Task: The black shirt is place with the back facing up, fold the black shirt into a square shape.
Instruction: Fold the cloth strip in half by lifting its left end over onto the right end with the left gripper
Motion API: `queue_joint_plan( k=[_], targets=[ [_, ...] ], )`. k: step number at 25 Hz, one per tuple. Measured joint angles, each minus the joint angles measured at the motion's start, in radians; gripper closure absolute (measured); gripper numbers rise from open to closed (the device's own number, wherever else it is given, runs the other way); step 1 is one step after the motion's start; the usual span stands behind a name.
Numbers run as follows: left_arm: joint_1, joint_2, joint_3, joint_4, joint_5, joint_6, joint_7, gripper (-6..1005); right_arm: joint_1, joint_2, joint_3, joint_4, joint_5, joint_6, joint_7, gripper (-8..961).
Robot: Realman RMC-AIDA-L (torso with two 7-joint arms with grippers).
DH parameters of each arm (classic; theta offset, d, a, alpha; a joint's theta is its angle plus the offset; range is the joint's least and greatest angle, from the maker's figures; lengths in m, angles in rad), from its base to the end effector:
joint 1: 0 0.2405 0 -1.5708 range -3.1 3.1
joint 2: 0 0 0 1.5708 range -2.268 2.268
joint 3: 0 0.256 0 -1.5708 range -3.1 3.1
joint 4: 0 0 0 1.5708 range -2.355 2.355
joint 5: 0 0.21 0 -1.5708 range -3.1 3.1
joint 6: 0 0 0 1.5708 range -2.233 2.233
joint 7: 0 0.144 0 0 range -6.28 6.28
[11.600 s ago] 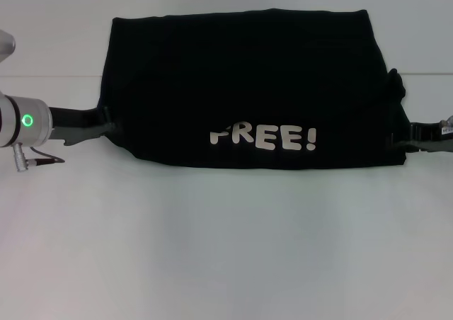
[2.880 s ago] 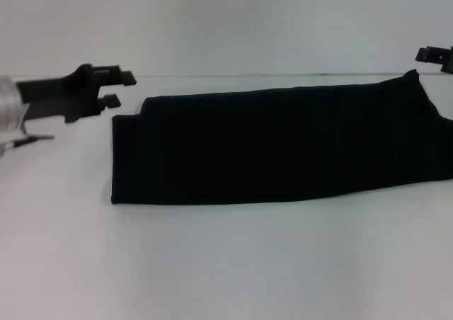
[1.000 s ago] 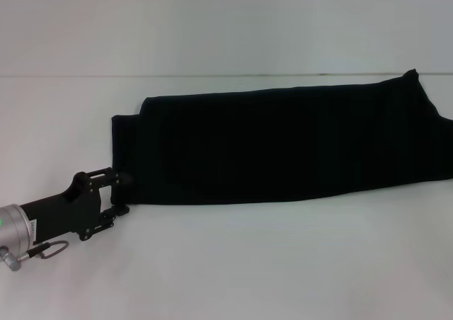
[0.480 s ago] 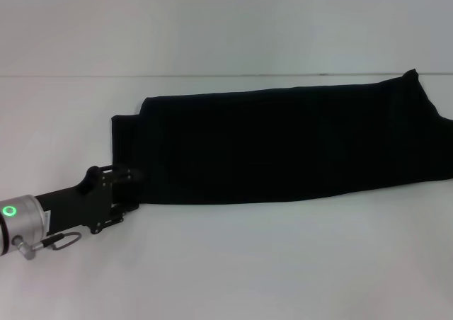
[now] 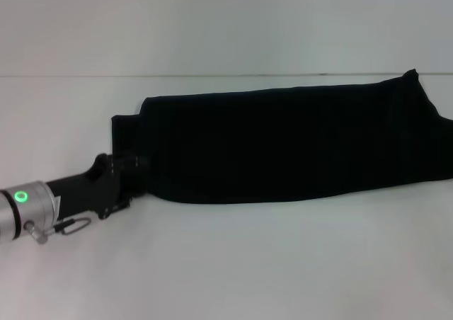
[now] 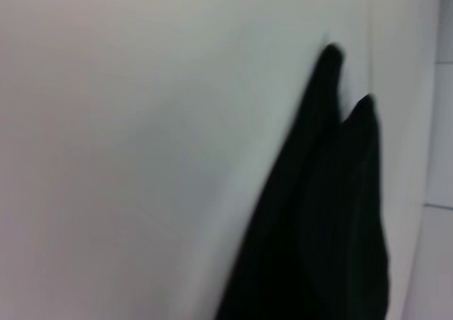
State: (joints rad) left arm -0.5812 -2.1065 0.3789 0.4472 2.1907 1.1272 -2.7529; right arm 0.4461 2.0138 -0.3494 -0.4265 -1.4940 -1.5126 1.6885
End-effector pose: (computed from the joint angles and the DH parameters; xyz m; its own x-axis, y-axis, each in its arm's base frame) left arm -0.3225 0.3514 -0.0262 -0.6068 0.6591 0.4443 0.7879 0.4246 0.4461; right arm 0.3115 0.3364 0.0884 -0.0027 -0.2751 -0.9614 -0.8673 -0.4779 0.1392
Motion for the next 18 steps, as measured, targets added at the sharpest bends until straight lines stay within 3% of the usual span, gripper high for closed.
queue_joint_plan(
  k=[6,18],
  targets=[
    [-0.025,0.004,0.001,0.000,-0.071,-0.013,0.053,399,-0.001,0.000,0.001,0.000,0.000,0.001,0.000,270],
    [-0.011,0.019,0.043,-0.042,-0.044,-0.012,0.033,399,-0.009,0.000,0.011,0.000,0.000,0.002,0.000,270]
  ],
)
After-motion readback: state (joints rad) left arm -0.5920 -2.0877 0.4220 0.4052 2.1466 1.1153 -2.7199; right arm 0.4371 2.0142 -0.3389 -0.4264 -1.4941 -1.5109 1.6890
